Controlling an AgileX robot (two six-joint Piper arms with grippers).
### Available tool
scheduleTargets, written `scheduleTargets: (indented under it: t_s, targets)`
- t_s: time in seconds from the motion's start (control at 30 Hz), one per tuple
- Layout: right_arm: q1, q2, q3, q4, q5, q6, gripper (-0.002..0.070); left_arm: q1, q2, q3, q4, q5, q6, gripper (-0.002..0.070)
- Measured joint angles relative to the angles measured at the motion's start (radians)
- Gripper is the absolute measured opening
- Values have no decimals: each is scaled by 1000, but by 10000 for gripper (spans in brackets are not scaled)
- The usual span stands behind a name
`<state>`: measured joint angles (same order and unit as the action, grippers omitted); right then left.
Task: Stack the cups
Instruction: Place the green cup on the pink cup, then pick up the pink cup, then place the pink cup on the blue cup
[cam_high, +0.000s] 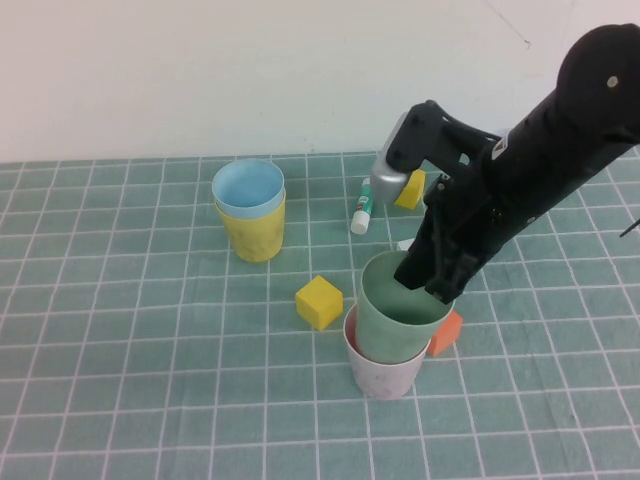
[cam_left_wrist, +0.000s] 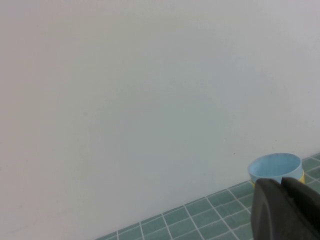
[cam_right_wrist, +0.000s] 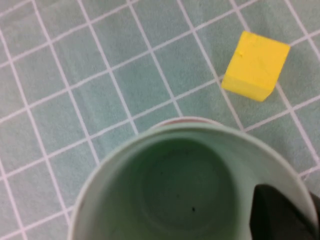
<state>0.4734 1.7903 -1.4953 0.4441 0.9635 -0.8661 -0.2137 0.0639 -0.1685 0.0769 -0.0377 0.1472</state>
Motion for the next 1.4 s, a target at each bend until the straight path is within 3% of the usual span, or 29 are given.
scheduleTargets:
  t_s: [0.2,0.43,0.67,0.8,0.97,1.4]
  targets:
    - [0,24,0,28,-3,-32,55,0,0,0,0,0,0,-1]
    - [2,65,0,44,-3,-35,286,0,0,0,0,0,0,-1]
    - [2,134,0,52,-7,-35,337,0,0,0,0,0,3,-1]
    - [2,174,-2,91,-8,-35,281,0,0,0,0,0,7,-1]
    - [2,196,-41,155,-13,-46,57,0,0,0,0,0,13,-1]
    - [28,273,-616,168,-130,-42,46,0,0,0,0,0,18,-1]
